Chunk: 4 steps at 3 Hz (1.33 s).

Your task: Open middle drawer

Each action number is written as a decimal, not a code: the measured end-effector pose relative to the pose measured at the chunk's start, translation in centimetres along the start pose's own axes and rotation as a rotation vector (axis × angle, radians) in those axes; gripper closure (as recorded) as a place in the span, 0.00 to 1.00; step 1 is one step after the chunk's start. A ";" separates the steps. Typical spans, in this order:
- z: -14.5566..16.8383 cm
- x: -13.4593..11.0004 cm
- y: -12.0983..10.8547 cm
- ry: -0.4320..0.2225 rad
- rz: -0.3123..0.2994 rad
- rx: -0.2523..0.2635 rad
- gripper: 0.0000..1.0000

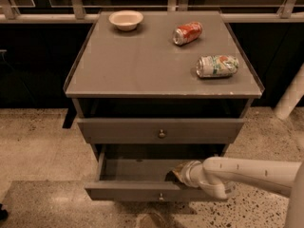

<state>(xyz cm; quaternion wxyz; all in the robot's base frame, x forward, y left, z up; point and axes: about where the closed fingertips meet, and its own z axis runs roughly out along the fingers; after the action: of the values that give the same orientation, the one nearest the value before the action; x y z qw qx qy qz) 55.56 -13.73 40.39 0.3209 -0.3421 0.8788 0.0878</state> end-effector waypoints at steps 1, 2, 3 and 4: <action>-0.8 1.5 1.5 -0.027 0.032 -0.003 1.00; -1.1 2.3 2.9 -0.049 0.048 -0.011 1.00; -1.9 2.4 2.9 -0.093 0.061 0.025 1.00; -2.5 2.4 2.3 -0.200 0.061 0.135 1.00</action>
Offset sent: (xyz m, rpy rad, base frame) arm -0.1205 -0.0057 -0.0145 0.1881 -0.0583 -0.1277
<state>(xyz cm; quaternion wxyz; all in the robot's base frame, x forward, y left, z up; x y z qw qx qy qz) 51.46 -14.28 40.69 0.4263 -0.2823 0.8564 0.0717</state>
